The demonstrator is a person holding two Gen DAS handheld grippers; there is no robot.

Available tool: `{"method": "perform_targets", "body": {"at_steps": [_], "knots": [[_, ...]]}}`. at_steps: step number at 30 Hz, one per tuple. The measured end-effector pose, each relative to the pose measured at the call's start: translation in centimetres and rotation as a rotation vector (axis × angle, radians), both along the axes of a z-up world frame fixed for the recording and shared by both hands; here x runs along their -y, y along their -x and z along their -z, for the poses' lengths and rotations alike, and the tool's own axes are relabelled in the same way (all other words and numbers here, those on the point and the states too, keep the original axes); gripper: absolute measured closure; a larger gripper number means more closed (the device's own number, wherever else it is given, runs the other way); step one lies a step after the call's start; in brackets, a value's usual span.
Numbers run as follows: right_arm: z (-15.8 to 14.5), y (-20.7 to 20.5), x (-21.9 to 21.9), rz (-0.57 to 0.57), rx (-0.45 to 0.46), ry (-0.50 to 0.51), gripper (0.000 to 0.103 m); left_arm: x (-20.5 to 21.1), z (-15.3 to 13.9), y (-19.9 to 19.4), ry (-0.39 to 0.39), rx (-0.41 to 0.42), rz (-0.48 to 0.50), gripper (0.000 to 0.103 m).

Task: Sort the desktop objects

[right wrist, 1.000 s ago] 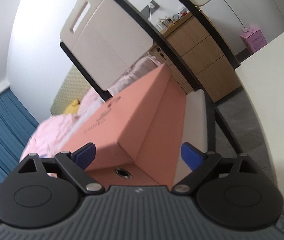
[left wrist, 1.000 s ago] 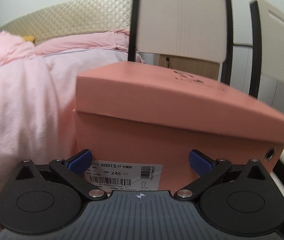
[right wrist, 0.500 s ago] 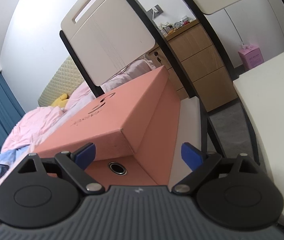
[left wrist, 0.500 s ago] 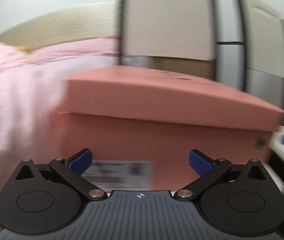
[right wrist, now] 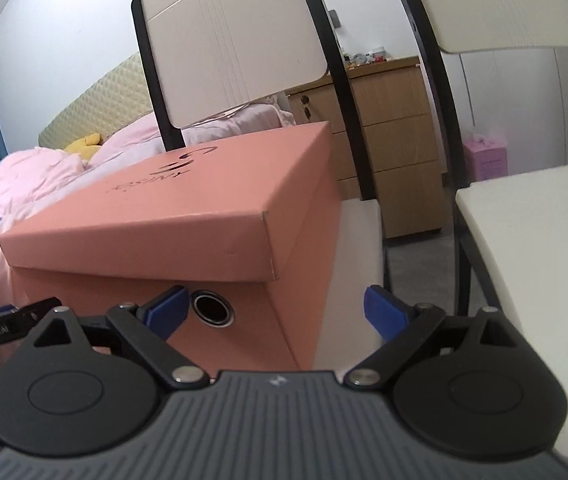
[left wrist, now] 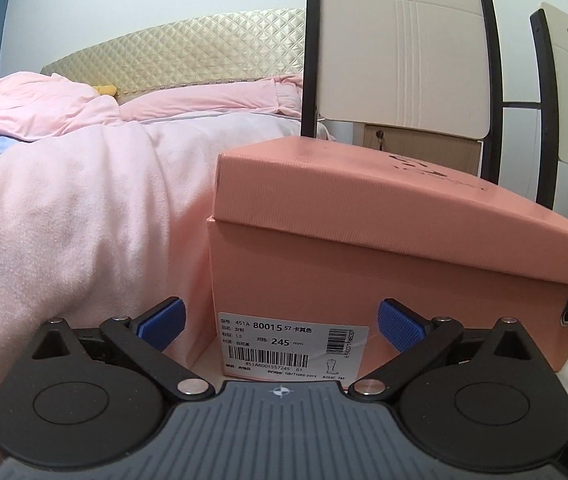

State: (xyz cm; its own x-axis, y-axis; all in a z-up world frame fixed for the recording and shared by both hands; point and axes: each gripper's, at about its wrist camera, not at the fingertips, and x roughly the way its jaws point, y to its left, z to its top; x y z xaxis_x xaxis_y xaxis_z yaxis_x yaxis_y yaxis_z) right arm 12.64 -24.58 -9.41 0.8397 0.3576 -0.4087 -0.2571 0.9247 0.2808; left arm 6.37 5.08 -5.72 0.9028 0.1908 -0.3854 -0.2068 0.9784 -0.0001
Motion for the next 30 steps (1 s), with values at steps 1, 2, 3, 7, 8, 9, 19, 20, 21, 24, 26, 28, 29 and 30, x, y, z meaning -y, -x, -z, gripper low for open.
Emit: {"method": "perform_targets", "body": {"at_steps": [1,2,3,7,8,9,19,20,21,24,26,28,29,30], "knots": [[0.0,0.1,-0.1,0.0,0.005,0.023,0.008,0.0,-0.1,0.1,0.004,0.003,0.003,0.0],[0.0,0.1,-0.2,0.002,0.006,0.039,0.008,-0.1,-0.2,0.2,0.009,0.007,0.006,0.0],[0.1,0.2,-0.2,0.007,0.003,0.05,0.008,-0.1,-0.3,0.3,0.014,0.011,0.009,0.0],[0.3,-0.1,0.5,0.047,-0.013,0.052,0.008,-0.2,-0.5,0.3,0.028,0.022,0.016,0.0],[0.4,-0.2,0.6,0.049,-0.017,0.049,0.008,-0.2,-0.5,0.3,0.03,0.025,0.018,0.0],[0.5,-0.3,0.5,0.054,-0.018,0.052,0.008,-0.3,-0.5,0.3,0.033,0.029,0.021,0.0],[0.1,-0.7,4.0,0.163,-0.043,-0.046,0.008,-0.1,-0.5,-0.4,0.035,0.02,0.094,0.0],[-0.2,-0.6,4.3,0.112,-0.032,-0.068,0.008,0.1,-0.4,-0.7,0.03,0.009,0.113,0.0],[-0.5,-0.6,4.1,0.052,-0.016,-0.052,0.008,0.3,-0.4,-1.0,0.018,0.001,0.125,0.0],[-1.2,-0.8,3.1,-0.098,0.042,0.04,0.007,0.9,-0.2,-1.8,-0.023,-0.011,0.158,0.0],[-1.1,-1.5,2.6,-0.174,0.065,0.093,0.006,1.0,-0.2,-2.4,-0.033,-0.022,0.187,0.0],[-0.7,-2.6,2.4,-0.218,0.067,0.102,0.006,1.2,-0.1,-3.0,-0.048,-0.028,0.205,0.0],[-0.5,-3.2,2.3,-0.234,0.056,0.091,0.006,1.1,-0.2,-3.2,-0.047,-0.031,0.214,0.0],[-0.4,-3.9,2.3,-0.256,0.045,0.074,0.006,0.9,-0.2,-3.4,-0.038,-0.035,0.221,0.0]]}}
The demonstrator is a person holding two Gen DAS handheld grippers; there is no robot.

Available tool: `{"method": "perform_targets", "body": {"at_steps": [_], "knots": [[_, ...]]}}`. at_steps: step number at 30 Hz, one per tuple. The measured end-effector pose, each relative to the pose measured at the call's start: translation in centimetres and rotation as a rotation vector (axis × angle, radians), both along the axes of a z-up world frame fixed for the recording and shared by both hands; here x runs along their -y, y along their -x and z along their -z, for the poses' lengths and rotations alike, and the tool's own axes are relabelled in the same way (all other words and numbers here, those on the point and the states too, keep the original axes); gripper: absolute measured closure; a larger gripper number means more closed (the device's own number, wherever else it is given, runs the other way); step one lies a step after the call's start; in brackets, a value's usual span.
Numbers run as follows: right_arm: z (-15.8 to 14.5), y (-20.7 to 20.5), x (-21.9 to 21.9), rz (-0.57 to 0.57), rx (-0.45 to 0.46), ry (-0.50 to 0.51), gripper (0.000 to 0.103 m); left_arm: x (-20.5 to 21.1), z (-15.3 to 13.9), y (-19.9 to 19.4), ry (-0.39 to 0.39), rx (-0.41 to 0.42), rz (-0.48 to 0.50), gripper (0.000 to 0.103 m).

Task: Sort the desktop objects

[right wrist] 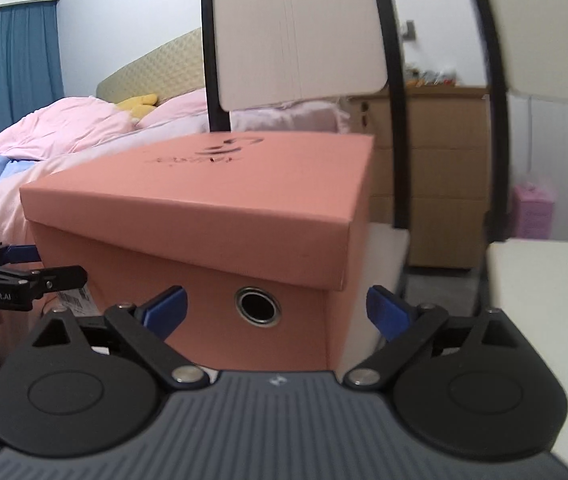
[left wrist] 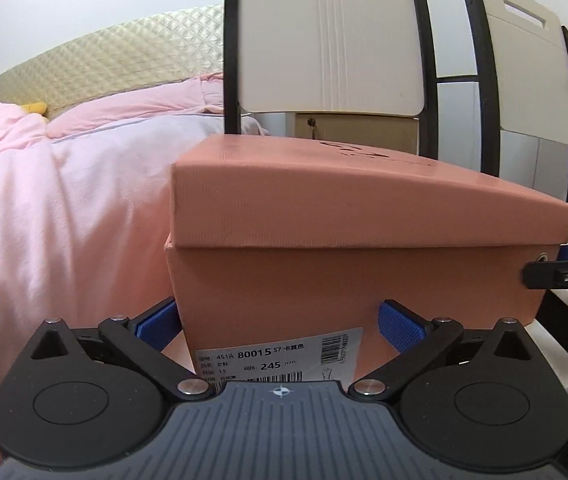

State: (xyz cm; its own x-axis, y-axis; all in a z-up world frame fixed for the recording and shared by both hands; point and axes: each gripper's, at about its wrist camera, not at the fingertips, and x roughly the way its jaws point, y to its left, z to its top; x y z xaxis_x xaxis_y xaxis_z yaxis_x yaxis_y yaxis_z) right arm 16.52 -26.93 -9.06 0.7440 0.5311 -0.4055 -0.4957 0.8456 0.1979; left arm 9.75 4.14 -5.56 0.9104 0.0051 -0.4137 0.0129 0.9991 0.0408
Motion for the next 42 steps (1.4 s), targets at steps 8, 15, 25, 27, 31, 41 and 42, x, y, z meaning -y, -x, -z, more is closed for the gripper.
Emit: {"method": "perform_targets", "body": {"at_steps": [8,15,25,27,31,41,42], "knots": [[-0.6,-1.0,0.9,-0.125,-0.017,-0.03,0.003,-0.2,0.0,0.3,0.001,-0.016,0.038,0.0],[-1.4,4.0,1.8,-0.134,-0.006,-0.02,0.003,0.1,0.1,3.0,0.023,-0.001,0.093,0.0],[-2.5,9.9,3.8,0.002,0.02,-0.163,0.005,-2.3,-1.3,6.0,0.192,0.232,0.042,0.0],[-2.8,10.4,4.9,0.048,0.022,-0.261,0.005,-2.4,-1.6,6.5,0.195,0.29,0.019,0.0],[-3.0,9.0,5.9,0.14,0.037,-0.372,0.005,-1.7,-2.3,6.5,0.187,0.393,0.002,0.0],[-1.4,3.1,4.6,0.216,-0.078,-0.528,0.026,0.7,-2.6,3.8,0.081,0.339,0.072,0.0],[-1.4,2.9,4.4,0.227,-0.079,-0.521,0.028,0.8,-2.6,3.9,0.068,0.344,0.073,0.0]]}}
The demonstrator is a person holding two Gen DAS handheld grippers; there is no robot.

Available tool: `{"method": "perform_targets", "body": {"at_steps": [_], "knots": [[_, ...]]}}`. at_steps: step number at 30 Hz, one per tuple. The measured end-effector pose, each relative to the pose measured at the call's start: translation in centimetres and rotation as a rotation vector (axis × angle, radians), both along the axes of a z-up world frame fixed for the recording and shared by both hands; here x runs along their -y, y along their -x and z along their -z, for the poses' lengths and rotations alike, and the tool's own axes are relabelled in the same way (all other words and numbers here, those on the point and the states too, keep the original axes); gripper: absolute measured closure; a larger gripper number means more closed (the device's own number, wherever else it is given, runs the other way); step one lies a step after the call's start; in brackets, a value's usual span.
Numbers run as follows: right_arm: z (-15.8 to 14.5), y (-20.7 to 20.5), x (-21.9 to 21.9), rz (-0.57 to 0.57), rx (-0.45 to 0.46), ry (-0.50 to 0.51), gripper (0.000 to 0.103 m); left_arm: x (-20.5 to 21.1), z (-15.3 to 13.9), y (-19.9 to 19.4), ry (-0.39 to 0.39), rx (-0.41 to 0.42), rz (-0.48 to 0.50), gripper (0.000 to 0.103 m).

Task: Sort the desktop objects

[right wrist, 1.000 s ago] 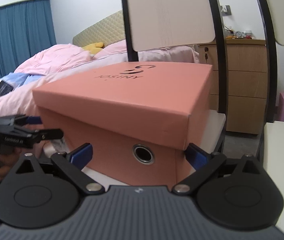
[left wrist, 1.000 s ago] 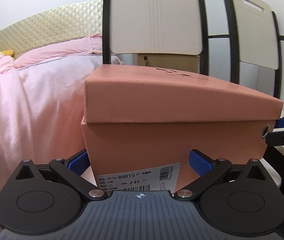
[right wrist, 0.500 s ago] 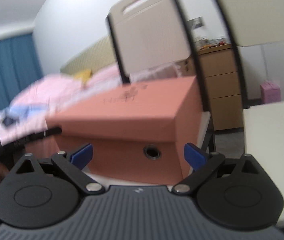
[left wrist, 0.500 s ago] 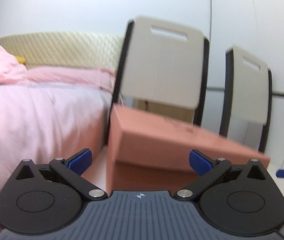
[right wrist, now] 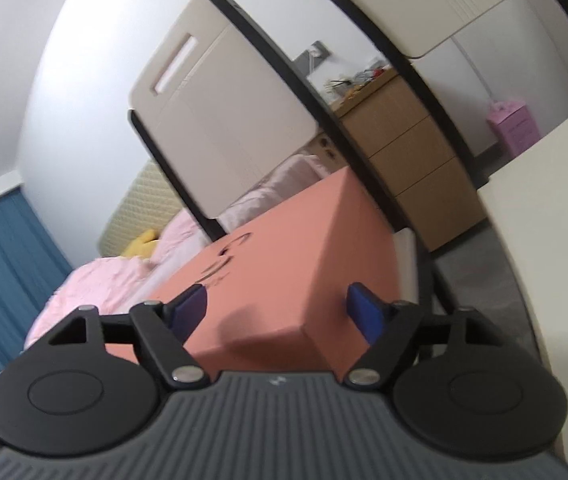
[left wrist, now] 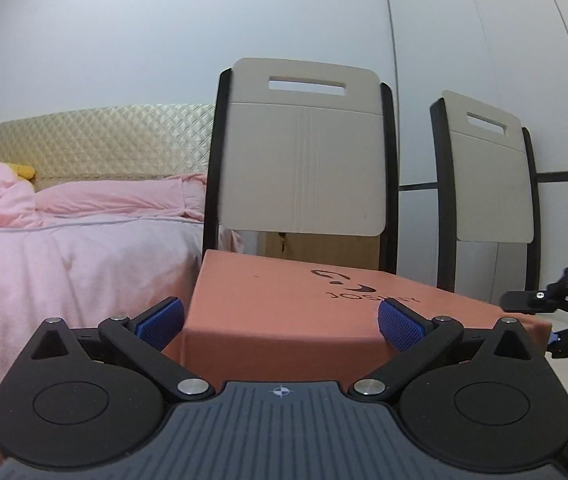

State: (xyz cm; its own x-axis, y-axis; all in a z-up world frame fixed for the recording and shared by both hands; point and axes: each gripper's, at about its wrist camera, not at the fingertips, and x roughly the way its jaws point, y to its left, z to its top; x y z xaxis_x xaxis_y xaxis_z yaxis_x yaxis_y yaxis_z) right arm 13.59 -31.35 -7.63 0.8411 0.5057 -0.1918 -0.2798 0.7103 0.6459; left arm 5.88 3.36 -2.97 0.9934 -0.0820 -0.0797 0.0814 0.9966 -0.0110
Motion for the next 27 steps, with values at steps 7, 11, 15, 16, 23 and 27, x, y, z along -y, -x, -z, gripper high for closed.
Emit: {"method": "perform_targets", "body": {"at_steps": [7,11,15,16,23,27], "knots": [[-0.7,0.4,-0.2,0.046,0.037,-0.007,0.036,-0.7,-0.2,0.5,0.01,0.031,0.01,0.0],[-2.1,0.7,-0.7,0.035,0.109,0.017,0.036,0.0,-0.3,1.4,-0.046,0.085,0.04,0.0],[-2.3,-0.1,-1.3,0.016,0.119,0.02,0.036,0.9,0.2,2.3,-0.124,0.116,0.021,0.0],[-2.3,-0.2,-1.4,0.015,0.121,0.018,0.036,0.8,0.3,2.5,-0.124,0.122,0.013,0.0],[-2.1,-0.2,-1.0,0.008,0.126,-0.009,0.036,-2.7,-0.4,2.7,0.07,0.142,-0.118,0.0],[-2.1,-0.1,-1.0,0.007,0.132,-0.01,0.036,-4.2,-0.3,1.3,0.129,0.06,-0.156,0.0]]}}
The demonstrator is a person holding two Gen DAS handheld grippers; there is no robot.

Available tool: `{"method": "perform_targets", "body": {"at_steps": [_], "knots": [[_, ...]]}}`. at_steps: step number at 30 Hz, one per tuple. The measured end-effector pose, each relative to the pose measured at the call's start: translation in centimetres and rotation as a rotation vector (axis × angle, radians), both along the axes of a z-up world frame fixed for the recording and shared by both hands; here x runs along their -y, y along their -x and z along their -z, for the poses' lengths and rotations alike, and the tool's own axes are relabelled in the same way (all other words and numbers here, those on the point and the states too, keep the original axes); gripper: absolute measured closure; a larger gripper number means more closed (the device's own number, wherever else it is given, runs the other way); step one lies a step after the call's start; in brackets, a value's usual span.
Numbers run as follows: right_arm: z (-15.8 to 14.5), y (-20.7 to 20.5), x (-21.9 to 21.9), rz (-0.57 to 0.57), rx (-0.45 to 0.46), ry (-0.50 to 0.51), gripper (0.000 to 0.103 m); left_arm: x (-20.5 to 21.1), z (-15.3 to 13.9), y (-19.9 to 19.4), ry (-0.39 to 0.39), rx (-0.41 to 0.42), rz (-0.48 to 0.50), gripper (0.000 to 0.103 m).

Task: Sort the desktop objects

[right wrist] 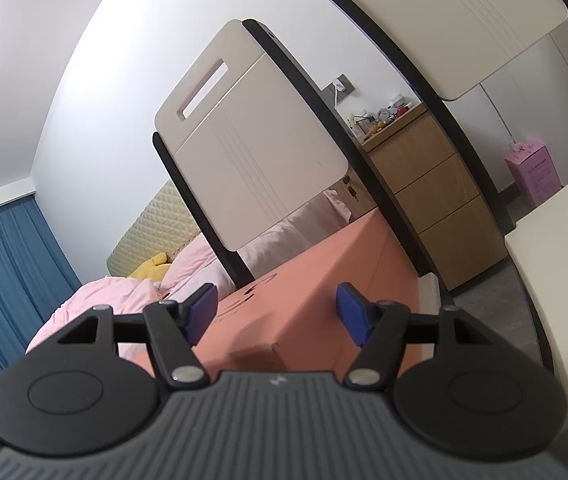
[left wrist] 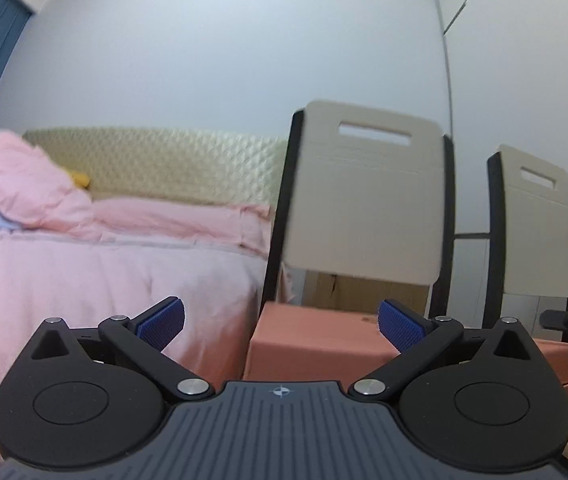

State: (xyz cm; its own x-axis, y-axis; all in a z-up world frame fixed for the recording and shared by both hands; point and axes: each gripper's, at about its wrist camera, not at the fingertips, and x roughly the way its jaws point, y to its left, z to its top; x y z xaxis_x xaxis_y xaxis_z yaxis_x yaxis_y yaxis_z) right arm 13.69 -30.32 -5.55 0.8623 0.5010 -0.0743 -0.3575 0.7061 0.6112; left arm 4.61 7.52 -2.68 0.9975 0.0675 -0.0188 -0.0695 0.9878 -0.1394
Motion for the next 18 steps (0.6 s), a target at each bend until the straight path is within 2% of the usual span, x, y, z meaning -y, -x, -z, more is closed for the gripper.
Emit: {"method": "perform_targets", "body": {"at_steps": [9,14,18], "knots": [[0.1,0.0,-0.1,-0.001,-0.005,0.011,0.036,0.3,0.1,-1.5,-0.008,-0.054,0.051,0.0],[0.0,-0.4,-0.2,0.0,-0.013,0.014,0.036,-0.2,0.2,-2.2,0.045,-0.084,0.13,0.0],[-0.1,-0.4,-0.4,-0.001,-0.011,0.023,0.036,0.2,0.3,-1.9,0.032,-0.083,0.175,0.0]]}}
